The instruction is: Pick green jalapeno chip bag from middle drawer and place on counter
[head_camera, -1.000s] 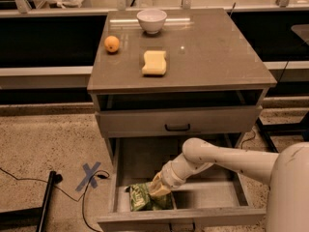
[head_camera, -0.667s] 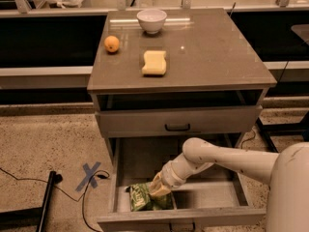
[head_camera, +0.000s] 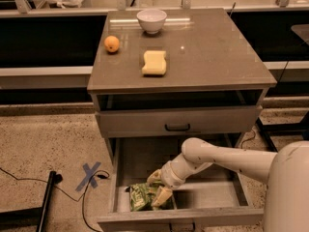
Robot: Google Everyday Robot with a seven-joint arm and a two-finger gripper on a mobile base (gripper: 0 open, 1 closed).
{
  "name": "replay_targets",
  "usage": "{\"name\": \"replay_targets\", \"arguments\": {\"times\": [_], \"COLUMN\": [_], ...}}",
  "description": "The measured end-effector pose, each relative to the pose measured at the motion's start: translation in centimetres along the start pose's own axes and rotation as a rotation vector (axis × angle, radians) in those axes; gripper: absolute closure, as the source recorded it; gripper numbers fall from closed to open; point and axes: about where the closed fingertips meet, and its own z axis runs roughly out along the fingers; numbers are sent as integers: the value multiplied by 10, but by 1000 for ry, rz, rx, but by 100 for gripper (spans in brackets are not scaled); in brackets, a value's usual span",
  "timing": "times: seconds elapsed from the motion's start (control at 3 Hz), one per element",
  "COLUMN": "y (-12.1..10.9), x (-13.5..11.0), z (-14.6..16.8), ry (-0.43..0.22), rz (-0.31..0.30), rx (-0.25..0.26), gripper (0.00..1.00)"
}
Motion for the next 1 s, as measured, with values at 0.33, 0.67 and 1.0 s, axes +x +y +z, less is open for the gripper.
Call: {"name": "replay_targets", "arguments": {"times": [0.33,0.67,1.0], "y": [0,0,-2], "x": [1,5,-2], "z": [3,6,1], "ry": [7,14,-20], "rz": [-4,-1,-7], "rx": [-7,-10,5], "gripper": [45,64,95]}}
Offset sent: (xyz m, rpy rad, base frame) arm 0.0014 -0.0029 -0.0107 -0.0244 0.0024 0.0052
